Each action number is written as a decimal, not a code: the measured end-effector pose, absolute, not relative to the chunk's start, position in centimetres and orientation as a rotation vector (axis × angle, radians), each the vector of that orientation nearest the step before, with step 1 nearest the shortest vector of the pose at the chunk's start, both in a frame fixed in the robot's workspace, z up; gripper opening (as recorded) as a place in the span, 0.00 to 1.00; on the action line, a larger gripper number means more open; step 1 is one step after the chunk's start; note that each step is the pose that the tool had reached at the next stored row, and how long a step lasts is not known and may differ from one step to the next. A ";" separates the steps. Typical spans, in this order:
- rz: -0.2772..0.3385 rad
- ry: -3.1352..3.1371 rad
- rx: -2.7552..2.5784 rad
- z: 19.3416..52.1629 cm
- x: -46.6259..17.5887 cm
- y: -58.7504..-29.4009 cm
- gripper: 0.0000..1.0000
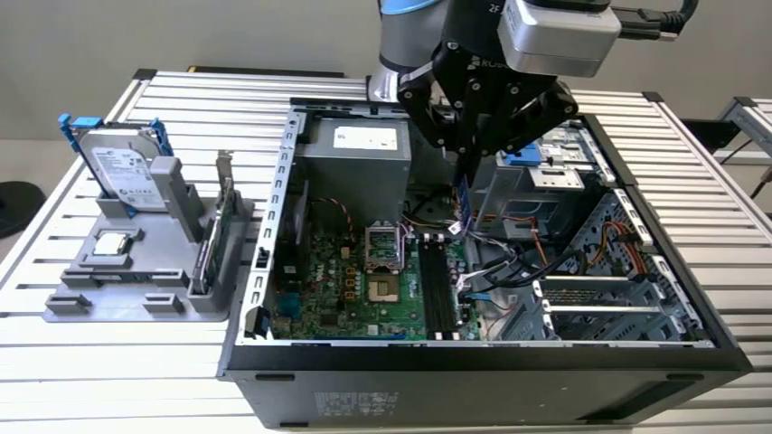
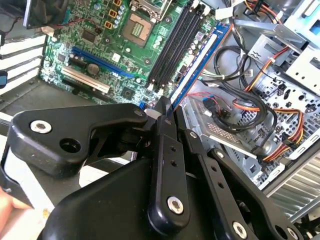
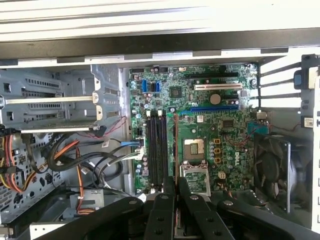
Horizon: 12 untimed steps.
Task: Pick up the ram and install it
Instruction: 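Insert the ram into the slot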
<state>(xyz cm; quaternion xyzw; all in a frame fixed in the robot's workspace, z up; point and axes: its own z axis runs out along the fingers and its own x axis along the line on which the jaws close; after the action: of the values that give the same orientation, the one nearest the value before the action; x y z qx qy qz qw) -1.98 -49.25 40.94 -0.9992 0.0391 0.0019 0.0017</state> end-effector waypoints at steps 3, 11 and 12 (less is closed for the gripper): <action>0.011 0.123 -3.136 40.9 -2.0 -49.2 0.00; 0.026 0.123 -3.136 40.9 -1.9 -49.2 0.00; 0.028 0.123 -3.136 40.9 -1.9 -49.2 0.00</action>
<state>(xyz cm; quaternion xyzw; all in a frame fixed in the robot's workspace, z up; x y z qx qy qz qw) -1.94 -49.24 40.93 -0.9992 0.0391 0.0090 0.0015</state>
